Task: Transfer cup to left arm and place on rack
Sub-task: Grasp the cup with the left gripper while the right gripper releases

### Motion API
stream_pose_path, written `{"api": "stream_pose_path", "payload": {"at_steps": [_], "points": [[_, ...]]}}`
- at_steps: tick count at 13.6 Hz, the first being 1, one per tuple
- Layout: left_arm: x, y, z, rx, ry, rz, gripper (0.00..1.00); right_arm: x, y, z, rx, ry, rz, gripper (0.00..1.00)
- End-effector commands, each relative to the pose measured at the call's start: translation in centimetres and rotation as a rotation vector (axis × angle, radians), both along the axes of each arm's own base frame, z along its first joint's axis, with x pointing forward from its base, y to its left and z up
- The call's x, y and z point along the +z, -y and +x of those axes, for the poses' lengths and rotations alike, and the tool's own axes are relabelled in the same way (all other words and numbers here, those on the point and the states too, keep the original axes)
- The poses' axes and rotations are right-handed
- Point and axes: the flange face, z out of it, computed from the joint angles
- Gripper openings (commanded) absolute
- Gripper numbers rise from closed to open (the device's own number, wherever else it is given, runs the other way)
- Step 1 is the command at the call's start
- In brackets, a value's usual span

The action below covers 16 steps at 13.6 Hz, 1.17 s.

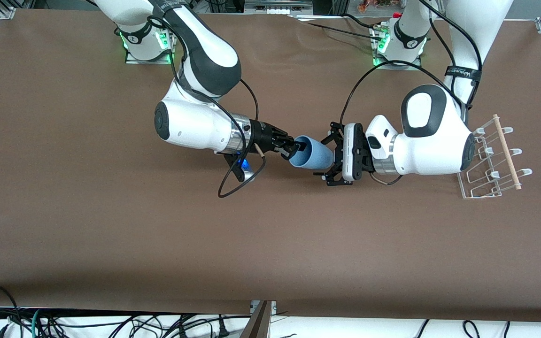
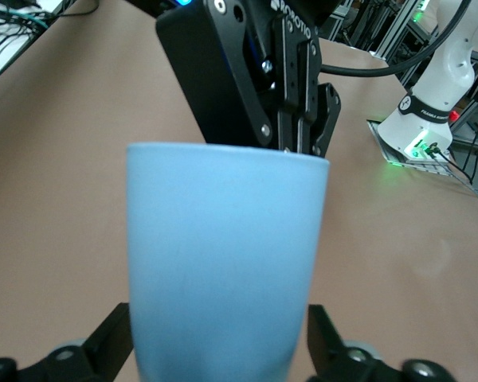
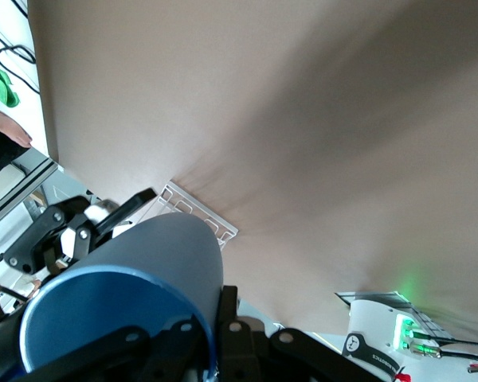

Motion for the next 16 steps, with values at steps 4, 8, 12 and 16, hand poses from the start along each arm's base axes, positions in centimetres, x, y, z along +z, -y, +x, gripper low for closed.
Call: {"api": "stream_pose_path", "payload": {"at_steps": [4,8,12,16], "points": [[0.3,1.0,0.1,-0.013,0.036,-0.033,0.0,1.0,-0.6,0.3,-0.007,-0.027,0.053,0.0],[0.5,0.5,0.2,-0.011,0.035,-0.033,0.0,1.2,2.1,2.3,-0.056,-0.035,0.056,0.8],[1.5,-0.3,0.7,-0.001,0.049,-0.024,0.0,4.1,10.1,5.4,-0.03,-0.072,0.047,0.98],[1.5,-4.1,1.4,-0.069,0.083,0.129,0.0,5.8,20.8,7.4,0.032,-0.033,-0.166,0.99]]}}
